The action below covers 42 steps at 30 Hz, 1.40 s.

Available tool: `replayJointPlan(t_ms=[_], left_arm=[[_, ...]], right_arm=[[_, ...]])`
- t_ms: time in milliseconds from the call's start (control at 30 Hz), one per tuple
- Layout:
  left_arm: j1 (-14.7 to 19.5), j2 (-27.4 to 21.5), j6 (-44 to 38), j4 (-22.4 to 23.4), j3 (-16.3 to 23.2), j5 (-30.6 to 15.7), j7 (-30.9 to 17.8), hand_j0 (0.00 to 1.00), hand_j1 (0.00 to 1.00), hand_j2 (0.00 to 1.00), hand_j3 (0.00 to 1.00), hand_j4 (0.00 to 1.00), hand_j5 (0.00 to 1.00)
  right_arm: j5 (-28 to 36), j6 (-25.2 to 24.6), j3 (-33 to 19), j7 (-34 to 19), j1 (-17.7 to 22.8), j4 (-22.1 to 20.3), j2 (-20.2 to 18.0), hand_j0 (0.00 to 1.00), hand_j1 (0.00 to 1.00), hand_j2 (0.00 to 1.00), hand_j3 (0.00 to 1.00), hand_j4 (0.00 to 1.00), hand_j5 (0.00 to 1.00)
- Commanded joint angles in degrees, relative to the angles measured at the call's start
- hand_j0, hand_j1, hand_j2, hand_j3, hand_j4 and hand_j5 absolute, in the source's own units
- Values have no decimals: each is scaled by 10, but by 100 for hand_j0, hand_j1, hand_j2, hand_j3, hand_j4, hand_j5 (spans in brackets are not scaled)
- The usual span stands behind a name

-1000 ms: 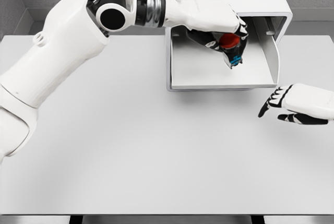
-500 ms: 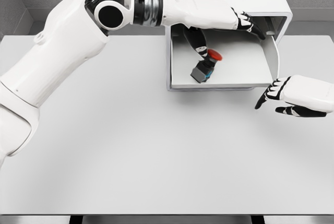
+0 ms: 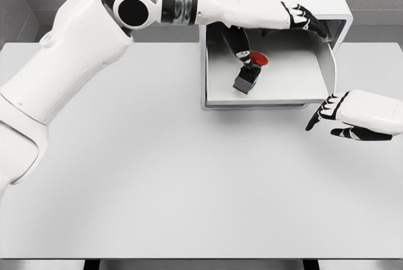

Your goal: Slide open multi-storey tabletop storage cabinets and put open load switch and slide close multi-storey tabletop storage cabinets

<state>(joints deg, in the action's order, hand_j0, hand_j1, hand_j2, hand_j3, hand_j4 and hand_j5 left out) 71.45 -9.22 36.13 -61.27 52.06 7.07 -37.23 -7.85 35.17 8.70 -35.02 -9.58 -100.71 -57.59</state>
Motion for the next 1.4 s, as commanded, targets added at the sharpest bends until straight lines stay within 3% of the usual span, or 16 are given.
replayJointPlan(t_ms=[0,333,400,467,533,600,667,833,867,1033,1100,1367], left_arm=[[0,-4,-11,6,-6,43,22,100,100,100,100,100,100],[0,8,-11,5,-7,43,22,100,100,100,100,100,100],[-3,3,-11,-24,-7,40,22,100,100,100,100,100,100],[-7,-16,-11,-104,-7,-3,22,100,100,100,100,100,100],[-11,-78,-11,-189,-7,-47,22,100,100,100,100,100,100],[-17,-165,-11,-235,-8,-124,22,100,100,100,100,100,100],[-40,-252,-11,-235,-8,-187,22,100,100,100,100,100,100],[-155,-511,-11,-227,-13,-194,22,100,100,100,100,100,100],[-178,-511,-11,-227,-13,-190,22,100,100,100,100,100,100],[-199,-506,-11,-217,-6,-146,22,100,100,100,100,100,100],[-198,-481,-11,-184,-6,-145,22,100,100,100,100,100,100],[-188,-478,-11,-184,-6,-128,22,100,100,100,100,100,100]], right_arm=[[4,-2,0,0,0,0,-1,64,64,64,64,64,64],[4,-2,0,0,0,0,0,64,64,64,64,64,64],[4,-2,0,0,0,0,0,64,64,64,64,64,64],[4,-2,0,0,-1,0,0,64,64,64,64,64,64],[4,-2,0,0,-1,0,1,64,64,64,64,64,64],[4,-2,0,0,0,0,0,64,64,64,64,64,64],[4,-2,0,0,-2,0,0,64,64,64,64,64,64],[5,-2,1,0,-10,0,1,64,64,64,64,64,64],[4,-2,8,0,-11,0,5,64,64,64,64,64,64],[4,-2,51,0,-43,2,12,64,64,64,64,64,64],[3,-2,74,0,-60,3,13,64,64,64,64,64,64],[-2,-2,105,0,-101,16,30,65,65,65,65,65,65]])
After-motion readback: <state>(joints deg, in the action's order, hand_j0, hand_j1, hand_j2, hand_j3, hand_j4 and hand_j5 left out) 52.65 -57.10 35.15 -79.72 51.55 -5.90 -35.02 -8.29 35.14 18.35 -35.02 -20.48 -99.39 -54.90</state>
